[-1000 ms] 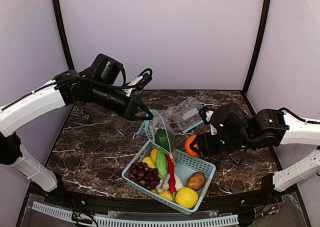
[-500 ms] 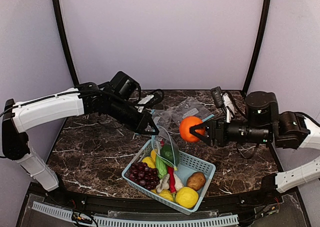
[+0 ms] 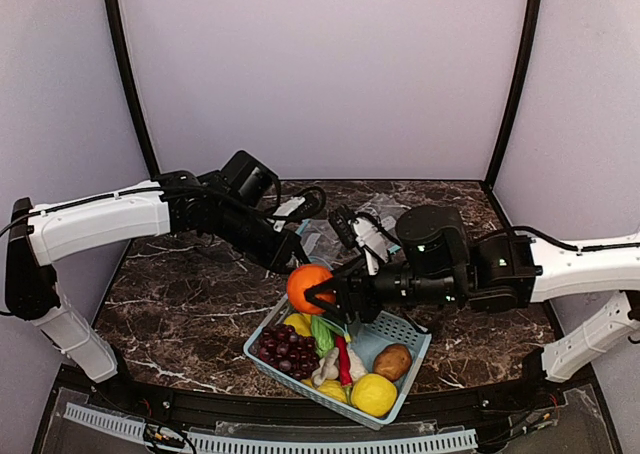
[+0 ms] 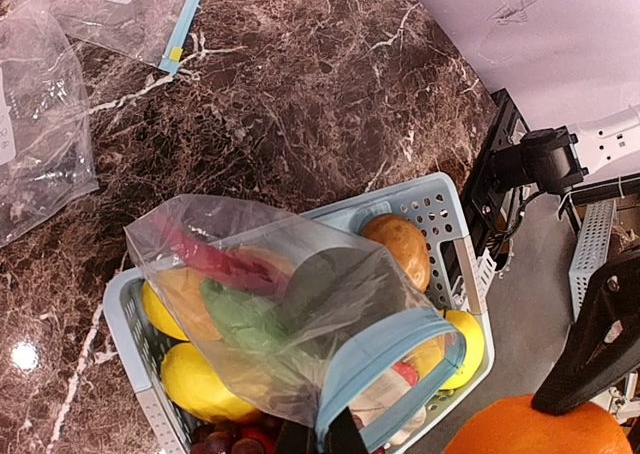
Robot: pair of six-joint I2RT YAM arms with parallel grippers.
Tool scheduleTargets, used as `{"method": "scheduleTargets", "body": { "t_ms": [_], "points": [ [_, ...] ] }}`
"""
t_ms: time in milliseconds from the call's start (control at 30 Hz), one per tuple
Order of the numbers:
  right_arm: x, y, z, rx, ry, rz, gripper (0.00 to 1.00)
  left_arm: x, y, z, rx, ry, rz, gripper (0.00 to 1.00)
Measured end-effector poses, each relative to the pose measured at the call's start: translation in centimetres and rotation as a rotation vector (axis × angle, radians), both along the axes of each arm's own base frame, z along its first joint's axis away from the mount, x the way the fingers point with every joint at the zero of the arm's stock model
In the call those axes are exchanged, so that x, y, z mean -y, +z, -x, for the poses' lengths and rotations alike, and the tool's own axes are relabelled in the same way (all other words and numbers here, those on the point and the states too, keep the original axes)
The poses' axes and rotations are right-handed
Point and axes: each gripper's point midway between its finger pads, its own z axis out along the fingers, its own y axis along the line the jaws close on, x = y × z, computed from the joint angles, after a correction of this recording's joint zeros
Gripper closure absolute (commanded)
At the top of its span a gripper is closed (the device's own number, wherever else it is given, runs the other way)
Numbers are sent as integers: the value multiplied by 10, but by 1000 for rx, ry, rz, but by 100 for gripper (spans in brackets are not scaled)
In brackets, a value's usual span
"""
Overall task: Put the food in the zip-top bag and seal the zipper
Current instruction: Place the fake fruit in the zipper food storage bag.
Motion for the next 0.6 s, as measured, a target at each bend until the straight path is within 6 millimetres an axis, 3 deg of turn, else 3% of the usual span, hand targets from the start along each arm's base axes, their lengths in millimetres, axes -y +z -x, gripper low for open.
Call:
{"method": "scheduleTargets", "body": {
  "t_ms": [200, 600],
  "points": [
    [-11, -15, -20, 25, -91, 76, 57, -1, -1, -1, 1, 2, 0, 99],
    [14, -65, -54, 58, -317, 305, 59, -4, -6, -5, -1, 12, -7, 99]
  ]
}}
